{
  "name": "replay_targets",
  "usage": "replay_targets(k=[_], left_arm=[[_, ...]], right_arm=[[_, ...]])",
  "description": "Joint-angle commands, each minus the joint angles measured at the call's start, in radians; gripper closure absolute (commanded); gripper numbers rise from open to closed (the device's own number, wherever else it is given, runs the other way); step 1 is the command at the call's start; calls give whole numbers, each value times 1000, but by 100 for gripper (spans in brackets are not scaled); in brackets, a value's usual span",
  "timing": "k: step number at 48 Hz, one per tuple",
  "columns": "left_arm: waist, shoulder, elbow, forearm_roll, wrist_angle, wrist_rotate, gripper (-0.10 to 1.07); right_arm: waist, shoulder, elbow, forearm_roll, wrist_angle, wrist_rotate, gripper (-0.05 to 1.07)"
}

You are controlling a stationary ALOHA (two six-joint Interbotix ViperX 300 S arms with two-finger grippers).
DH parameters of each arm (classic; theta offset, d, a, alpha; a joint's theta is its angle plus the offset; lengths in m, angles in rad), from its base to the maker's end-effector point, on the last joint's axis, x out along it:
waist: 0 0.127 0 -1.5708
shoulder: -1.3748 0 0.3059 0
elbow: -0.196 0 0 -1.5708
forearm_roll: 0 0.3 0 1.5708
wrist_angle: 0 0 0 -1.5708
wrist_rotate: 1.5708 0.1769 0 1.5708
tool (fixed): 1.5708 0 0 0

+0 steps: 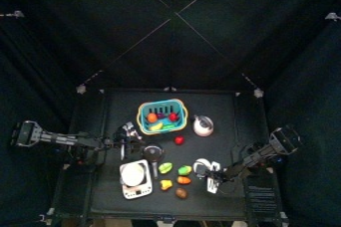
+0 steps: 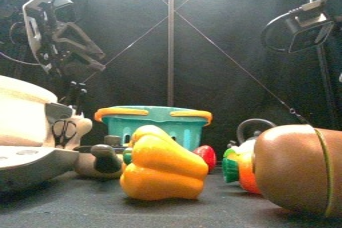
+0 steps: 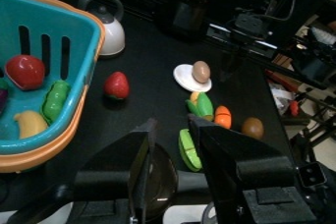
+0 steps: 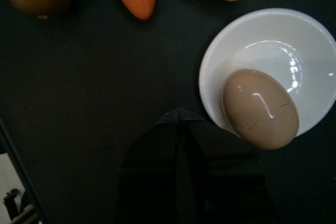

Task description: Move plate up a bit

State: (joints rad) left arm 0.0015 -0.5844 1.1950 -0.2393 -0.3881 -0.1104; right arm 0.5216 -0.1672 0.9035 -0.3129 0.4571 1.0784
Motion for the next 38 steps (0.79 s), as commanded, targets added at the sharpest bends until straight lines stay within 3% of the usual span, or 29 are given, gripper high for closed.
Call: replay_targets(k=[1, 14, 38], left_arm=[[-2, 2, -15, 2, -9, 2, 23], [-2, 2, -12, 0, -9, 2, 23], [-2, 2, -11, 2, -6, 0, 23]], right_arm=[[-2, 9, -14, -3, -12, -3, 61], [-9, 74, -25, -6, -31, -9, 61], [-109, 77, -17, -117, 32, -12, 61]])
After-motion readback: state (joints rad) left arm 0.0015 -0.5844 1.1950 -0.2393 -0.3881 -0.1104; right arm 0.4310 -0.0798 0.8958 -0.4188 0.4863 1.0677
